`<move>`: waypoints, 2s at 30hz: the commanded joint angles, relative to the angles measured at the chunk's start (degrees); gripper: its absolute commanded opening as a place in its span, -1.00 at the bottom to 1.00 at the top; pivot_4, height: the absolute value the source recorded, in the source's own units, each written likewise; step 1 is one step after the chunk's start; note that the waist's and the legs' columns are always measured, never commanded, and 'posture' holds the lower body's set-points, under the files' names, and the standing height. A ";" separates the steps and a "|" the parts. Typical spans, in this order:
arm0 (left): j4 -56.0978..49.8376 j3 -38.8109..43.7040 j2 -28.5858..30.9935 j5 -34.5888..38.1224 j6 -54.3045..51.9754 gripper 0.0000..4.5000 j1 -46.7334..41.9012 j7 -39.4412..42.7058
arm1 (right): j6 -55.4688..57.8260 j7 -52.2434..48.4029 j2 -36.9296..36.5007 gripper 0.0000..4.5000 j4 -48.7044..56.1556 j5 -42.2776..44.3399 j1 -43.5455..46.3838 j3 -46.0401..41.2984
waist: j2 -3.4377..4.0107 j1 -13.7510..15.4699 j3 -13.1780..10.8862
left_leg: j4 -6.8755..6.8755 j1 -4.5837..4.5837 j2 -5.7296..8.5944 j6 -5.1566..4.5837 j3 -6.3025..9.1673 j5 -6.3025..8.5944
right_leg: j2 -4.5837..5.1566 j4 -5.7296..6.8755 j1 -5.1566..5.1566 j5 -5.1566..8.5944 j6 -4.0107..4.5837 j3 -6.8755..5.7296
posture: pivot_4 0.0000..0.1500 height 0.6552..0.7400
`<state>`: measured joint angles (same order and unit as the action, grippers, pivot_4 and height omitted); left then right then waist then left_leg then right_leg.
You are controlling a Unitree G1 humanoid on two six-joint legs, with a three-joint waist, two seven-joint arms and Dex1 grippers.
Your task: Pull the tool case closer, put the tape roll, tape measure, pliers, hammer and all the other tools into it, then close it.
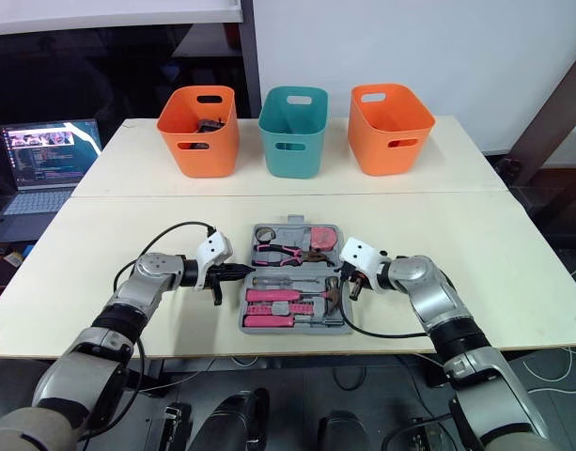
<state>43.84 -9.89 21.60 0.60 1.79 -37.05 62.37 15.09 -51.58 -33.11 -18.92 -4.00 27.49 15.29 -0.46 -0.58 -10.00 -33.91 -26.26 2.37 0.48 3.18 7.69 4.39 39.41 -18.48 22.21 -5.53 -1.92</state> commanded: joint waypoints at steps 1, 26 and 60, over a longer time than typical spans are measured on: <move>-4.31 -2.30 -2.40 0.20 -1.25 -1.00 1.86 1.40 | 2.28 -3.03 0.38 -0.98 8.14 2.22 -2.67 0.91 | 0.00 -0.07 0.00 | 0.00 0.01 0.00 0.00 0.00 0.00 | 0.02 0.00 0.00 0.00 0.00 0.00 | 1.00 1.00; -25.61 -5.75 4.60 1.58 -17.97 -1.00 16.54 7.38 | 13.77 -1.28 -0.16 -0.98 22.83 1.73 -11.45 0.11 | 0.04 -0.23 0.06 | 0.62 0.84 -0.01 0.02 -0.13 0.04 | 0.22 -0.30 0.26 0.01 0.03 0.20 | 1.00 1.00; -12.28 -1.86 -0.81 -0.44 -9.27 -1.00 6.62 -3.82 | 12.60 -0.53 2.71 -0.98 14.27 2.51 -3.13 -1.31 | 0.04 -0.04 0.06 | 0.68 0.85 -0.02 0.14 -0.13 -0.06 | 0.21 -0.28 0.19 -0.02 0.07 0.19 | 1.00 1.00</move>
<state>31.40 -11.23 21.80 0.62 -8.20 -30.03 60.47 29.45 -50.94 -32.64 -7.83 -3.72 23.32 12.85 -0.42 -0.62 -9.94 -33.22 -25.41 2.35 0.62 3.05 7.63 4.60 39.13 -18.28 22.18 -5.47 -1.73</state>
